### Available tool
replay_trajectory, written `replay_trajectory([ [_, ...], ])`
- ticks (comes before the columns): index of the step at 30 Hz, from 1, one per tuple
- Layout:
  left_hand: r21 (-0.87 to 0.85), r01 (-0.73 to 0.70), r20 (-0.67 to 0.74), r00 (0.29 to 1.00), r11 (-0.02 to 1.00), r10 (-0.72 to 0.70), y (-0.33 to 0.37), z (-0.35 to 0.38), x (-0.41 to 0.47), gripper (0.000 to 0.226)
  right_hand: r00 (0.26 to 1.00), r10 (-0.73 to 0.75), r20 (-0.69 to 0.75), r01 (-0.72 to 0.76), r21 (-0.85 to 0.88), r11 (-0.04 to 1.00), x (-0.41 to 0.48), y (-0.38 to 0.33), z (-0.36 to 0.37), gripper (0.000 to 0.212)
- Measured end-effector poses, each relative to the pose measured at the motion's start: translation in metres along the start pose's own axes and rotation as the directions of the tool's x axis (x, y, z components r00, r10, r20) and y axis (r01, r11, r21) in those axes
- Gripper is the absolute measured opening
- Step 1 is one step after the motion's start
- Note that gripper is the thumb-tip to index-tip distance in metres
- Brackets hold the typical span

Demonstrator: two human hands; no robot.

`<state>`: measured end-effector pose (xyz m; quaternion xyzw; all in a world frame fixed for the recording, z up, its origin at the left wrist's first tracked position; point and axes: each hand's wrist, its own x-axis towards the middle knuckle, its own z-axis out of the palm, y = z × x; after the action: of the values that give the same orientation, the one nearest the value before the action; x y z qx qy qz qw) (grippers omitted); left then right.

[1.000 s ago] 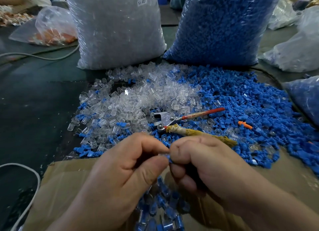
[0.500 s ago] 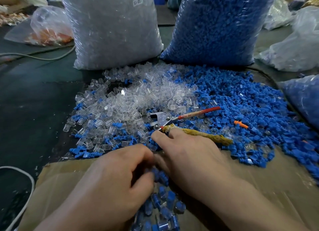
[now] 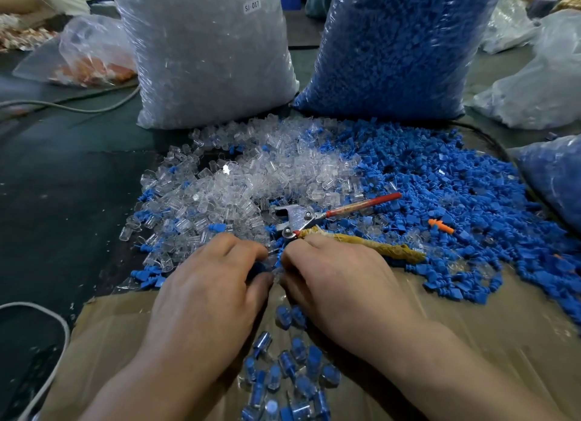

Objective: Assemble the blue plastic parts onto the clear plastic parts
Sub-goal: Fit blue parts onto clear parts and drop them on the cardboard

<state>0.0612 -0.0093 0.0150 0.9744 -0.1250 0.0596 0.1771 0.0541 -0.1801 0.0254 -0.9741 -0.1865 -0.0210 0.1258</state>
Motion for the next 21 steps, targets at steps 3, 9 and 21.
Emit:
replay_trajectory([
  [3, -0.026, -0.004, -0.023, 1.000, 1.000, 0.004, -0.002, 0.001, 0.000, 0.025, 1.000, 0.001, -0.018, -0.001, 0.019, 1.000, -0.001, 0.001, 0.002, 0.012],
  [9, -0.064, -0.023, -0.036, 0.999, 0.998, 0.020, -0.002, 0.002, 0.001, 0.018, 0.999, -0.030, -0.032, 0.032, 0.063, 0.998, -0.005, -0.001, 0.002, 0.018],
  [21, -0.074, -0.219, 0.006, 0.976, 0.973, 0.220, -0.010, 0.007, 0.003, 0.017, 0.998, -0.051, 0.028, 0.044, 0.222, 0.974, -0.012, 0.002, -0.009, 0.022],
])
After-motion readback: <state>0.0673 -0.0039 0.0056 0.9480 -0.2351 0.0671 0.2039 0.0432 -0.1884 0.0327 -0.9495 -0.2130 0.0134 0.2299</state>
